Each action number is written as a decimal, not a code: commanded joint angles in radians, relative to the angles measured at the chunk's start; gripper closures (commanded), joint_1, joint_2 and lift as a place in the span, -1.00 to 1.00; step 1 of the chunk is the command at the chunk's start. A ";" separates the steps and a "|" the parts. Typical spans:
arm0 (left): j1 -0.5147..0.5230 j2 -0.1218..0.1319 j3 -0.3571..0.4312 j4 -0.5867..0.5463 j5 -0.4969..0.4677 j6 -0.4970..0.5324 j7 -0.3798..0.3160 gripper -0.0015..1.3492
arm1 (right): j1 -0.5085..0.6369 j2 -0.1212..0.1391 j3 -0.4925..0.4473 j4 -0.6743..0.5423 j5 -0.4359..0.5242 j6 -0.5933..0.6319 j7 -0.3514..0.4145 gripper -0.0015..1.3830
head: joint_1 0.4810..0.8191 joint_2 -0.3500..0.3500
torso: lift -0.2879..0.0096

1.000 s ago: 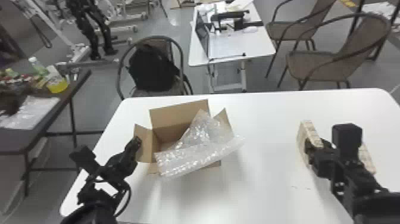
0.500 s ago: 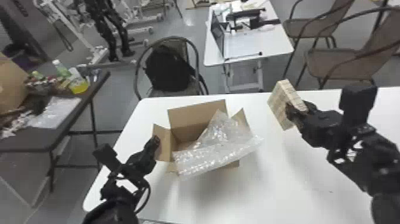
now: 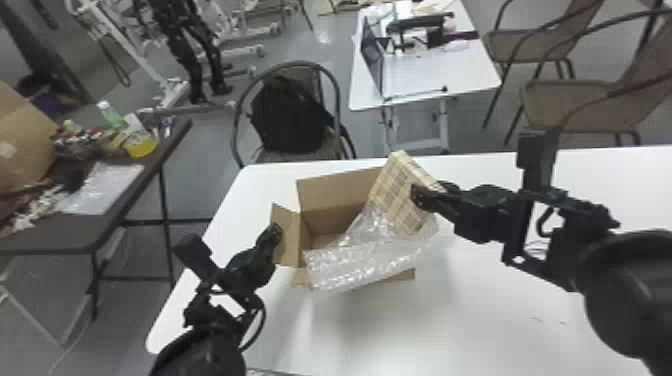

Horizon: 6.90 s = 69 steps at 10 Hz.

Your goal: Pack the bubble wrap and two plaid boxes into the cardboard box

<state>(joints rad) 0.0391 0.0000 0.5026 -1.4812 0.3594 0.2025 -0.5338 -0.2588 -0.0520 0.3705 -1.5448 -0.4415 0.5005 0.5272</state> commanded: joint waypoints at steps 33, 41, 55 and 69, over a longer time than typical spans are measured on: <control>0.033 -0.003 0.036 -0.001 0.033 -0.006 0.000 0.81 | 0.354 -0.016 -0.472 0.063 0.621 -0.263 -0.191 0.01 | 0.27 0.42 | 0.60; 0.031 -0.003 0.036 -0.001 0.036 -0.002 -0.002 0.81 | 0.381 -0.011 -0.406 -0.064 0.521 -0.295 -0.190 0.50 | 0.27 0.49 | 0.60; -0.016 -0.003 -0.118 0.036 0.081 0.002 0.002 0.81 | -0.128 0.053 0.034 0.451 -0.019 -0.132 0.355 0.50 | 0.27 1.00 | 0.60; -0.042 -0.003 0.093 0.173 0.161 -0.600 0.652 0.81 | 0.420 -0.109 -0.354 -0.181 0.213 -0.154 0.053 -0.80 | 0.27 1.00 | 0.60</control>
<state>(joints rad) 0.0124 0.0000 0.6047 -1.3400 0.5020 -0.3443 0.1170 0.1642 -0.1604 0.0155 -1.7276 -0.2277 0.3430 0.5791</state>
